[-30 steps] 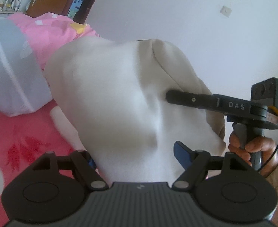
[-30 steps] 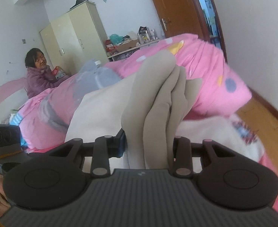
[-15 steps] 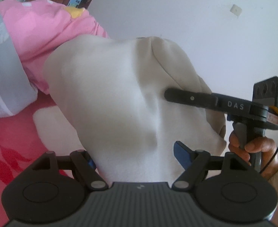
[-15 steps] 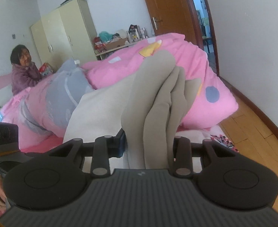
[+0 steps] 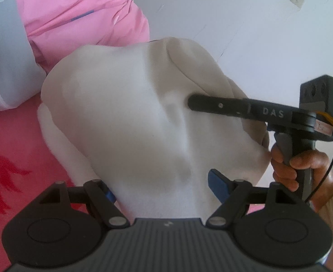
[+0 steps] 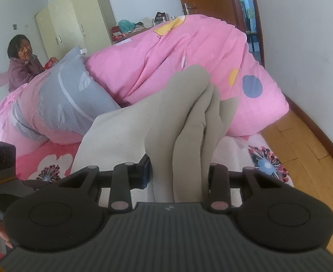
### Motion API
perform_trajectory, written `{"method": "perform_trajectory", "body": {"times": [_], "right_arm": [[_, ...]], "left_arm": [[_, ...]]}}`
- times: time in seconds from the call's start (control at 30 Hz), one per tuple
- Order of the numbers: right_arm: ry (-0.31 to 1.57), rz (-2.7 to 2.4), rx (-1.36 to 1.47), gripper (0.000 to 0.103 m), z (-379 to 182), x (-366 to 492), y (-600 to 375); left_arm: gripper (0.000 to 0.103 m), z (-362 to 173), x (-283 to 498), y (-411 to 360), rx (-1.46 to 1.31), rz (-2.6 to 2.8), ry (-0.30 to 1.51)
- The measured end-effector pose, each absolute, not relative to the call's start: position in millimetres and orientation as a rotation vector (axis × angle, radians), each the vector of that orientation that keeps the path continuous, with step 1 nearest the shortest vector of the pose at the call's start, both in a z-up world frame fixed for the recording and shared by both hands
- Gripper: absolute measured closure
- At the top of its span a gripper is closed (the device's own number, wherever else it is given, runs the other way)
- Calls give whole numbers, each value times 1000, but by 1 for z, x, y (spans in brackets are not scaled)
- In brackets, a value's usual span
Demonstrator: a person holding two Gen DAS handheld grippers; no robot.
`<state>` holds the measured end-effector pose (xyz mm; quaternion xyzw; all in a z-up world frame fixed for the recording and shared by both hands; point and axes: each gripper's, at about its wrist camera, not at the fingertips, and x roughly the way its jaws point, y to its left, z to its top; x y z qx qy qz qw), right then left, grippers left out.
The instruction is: Fold clothes
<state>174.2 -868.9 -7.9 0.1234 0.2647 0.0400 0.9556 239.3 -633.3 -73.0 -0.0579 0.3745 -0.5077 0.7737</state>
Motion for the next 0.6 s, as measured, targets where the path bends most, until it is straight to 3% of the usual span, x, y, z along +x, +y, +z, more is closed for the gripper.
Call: {"method": "perform_trajectory", "body": {"times": [0.27, 0.37, 0.43, 0.6], "right_arm": [[522, 83, 255, 67, -27, 195, -883], [541, 31, 287, 56, -41, 202, -892], [554, -38, 339, 38, -50, 205, -903], [419, -88, 486, 23, -50, 177, -919]], "left_arm": [[22, -85, 244, -634, -122, -1099, 795], [22, -94, 250, -635, -117, -1092, 801], [22, -97, 252, -634, -118, -1098, 797], [14, -102, 272, -627, -210, -1096, 855]]}}
